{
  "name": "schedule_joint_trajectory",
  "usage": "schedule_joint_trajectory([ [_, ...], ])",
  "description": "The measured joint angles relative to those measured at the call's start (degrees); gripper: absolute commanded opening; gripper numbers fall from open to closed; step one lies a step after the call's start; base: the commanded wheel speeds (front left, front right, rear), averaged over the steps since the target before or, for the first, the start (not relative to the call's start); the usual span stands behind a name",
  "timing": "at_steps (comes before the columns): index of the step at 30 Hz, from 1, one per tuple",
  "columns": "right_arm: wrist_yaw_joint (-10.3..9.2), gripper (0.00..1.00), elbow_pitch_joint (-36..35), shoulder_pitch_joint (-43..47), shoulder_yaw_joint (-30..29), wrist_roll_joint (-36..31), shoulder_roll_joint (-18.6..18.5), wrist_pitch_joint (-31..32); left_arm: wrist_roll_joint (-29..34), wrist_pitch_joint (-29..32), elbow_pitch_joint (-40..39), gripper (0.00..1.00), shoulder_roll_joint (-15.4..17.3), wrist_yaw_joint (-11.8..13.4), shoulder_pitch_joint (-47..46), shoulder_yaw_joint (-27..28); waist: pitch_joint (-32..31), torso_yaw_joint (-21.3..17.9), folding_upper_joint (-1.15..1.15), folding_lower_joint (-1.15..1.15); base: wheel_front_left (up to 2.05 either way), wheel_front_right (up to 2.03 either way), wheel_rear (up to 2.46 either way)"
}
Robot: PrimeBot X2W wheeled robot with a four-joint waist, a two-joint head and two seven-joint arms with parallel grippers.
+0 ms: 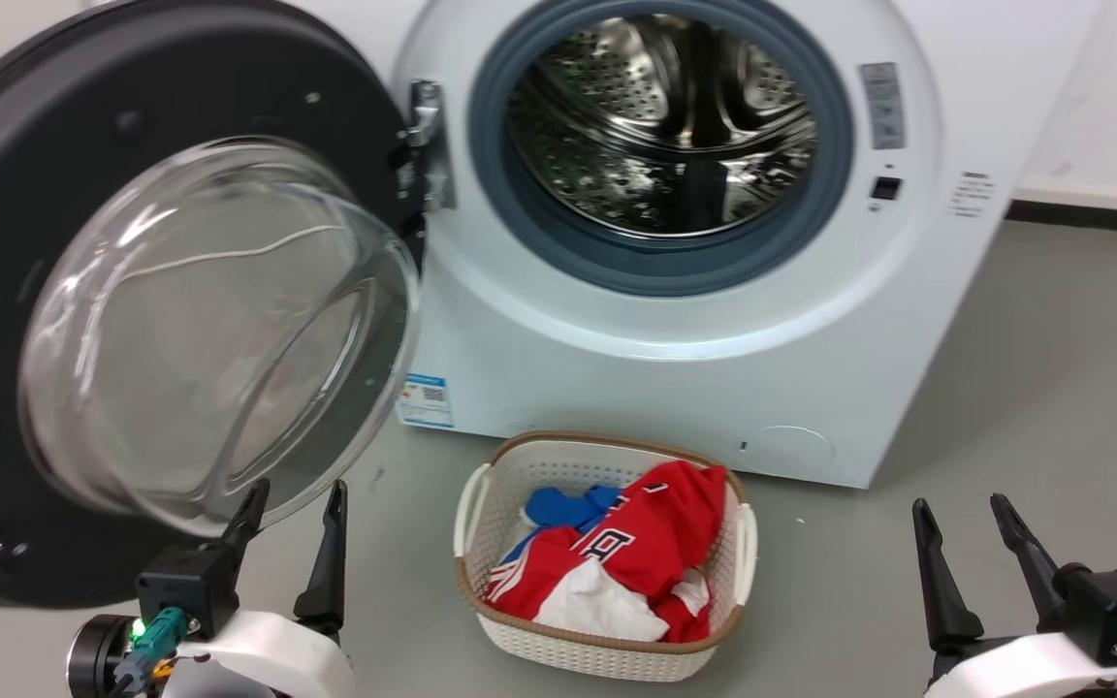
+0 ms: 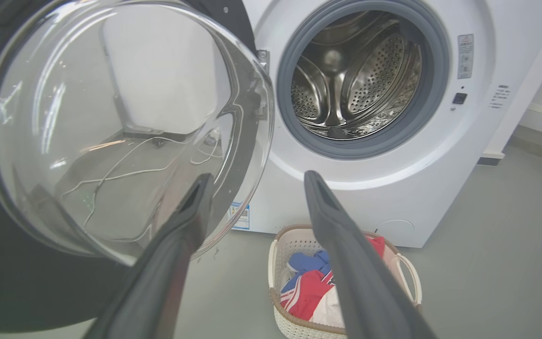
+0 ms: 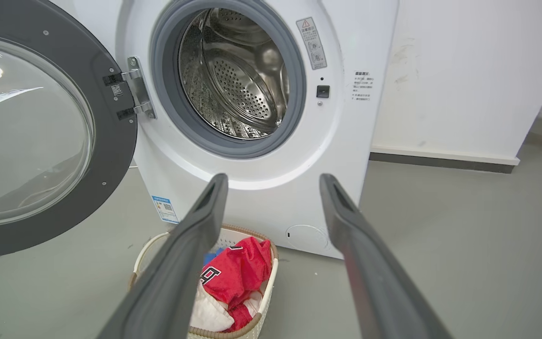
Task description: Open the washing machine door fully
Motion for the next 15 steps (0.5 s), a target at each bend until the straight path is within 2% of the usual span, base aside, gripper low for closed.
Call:
schedule_joint_trajectory([
  [15,0.0,1.0,1.2,-1.1,0.3,-0.5,0.0,-0.4,-0.6,-2.2,4.4,1.0,-1.3,-1.4,-2.9,-1.6,1.1,-8.2,0.0,0.0,0.0,0.0,0.0],
])
